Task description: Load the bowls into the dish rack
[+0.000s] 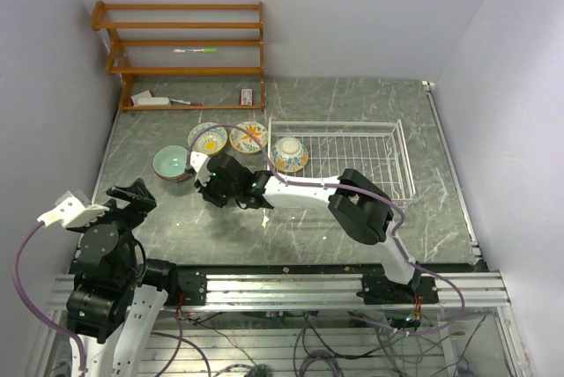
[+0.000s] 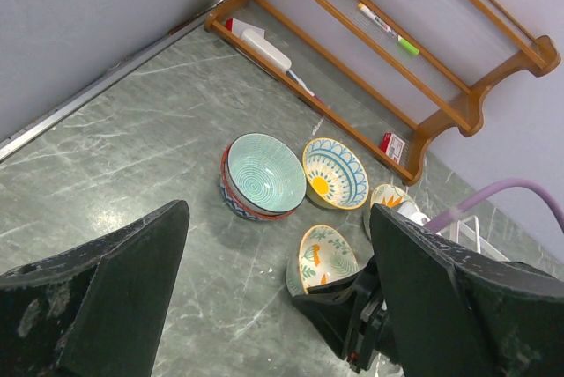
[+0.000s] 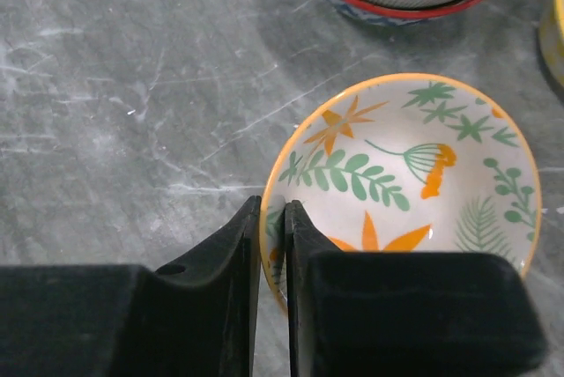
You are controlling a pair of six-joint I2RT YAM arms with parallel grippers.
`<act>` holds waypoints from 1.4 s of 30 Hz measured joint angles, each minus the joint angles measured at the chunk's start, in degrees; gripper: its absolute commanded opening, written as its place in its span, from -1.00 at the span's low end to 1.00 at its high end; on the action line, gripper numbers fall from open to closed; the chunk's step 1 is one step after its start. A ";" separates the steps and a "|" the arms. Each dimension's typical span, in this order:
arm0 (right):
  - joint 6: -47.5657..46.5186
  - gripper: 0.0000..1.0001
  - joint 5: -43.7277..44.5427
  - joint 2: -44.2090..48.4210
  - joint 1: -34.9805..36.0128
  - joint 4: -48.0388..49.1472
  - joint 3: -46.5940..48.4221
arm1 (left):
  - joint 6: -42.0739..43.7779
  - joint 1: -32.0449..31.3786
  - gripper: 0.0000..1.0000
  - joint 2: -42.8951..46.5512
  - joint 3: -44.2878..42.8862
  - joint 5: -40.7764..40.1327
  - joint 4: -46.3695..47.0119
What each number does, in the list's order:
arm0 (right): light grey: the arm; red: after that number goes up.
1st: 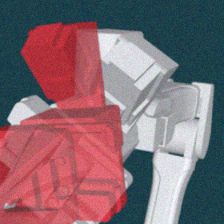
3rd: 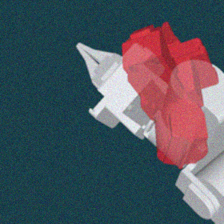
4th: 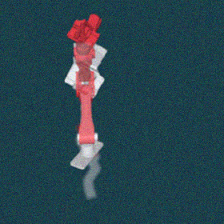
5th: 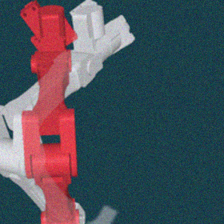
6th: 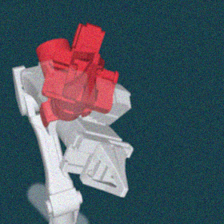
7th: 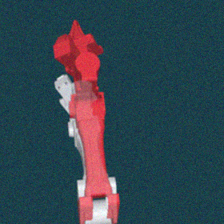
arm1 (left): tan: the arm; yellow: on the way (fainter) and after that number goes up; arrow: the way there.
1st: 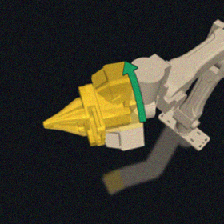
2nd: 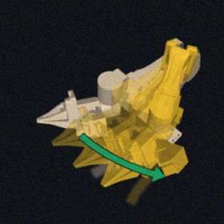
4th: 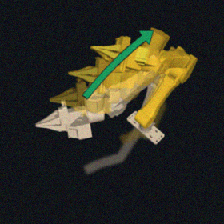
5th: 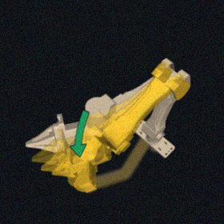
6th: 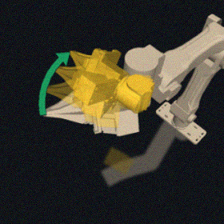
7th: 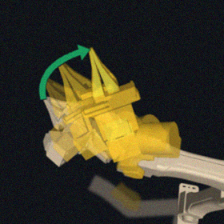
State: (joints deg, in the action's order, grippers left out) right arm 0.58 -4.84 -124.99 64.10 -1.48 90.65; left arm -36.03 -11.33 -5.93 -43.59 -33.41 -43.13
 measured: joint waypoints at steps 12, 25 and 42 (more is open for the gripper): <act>4.31 -1.00 -2.25 6.38 -0.37 4.94 -7.89 | 0.00 0.00 0.89 0.00 0.00 0.02 0.00; 12.92 -1.00 -13.53 30.64 -0.46 15.19 -23.56 | 0.00 0.00 0.89 0.00 0.00 0.02 0.00; 20.17 -1.00 -5.60 60.19 -14.23 19.17 -44.68 | 0.02 -0.02 0.89 0.00 0.00 0.17 0.00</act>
State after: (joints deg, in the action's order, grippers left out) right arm 20.75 -10.44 -64.79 49.87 17.69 45.98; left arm -36.01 -11.35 -5.93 -43.59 -33.23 -43.13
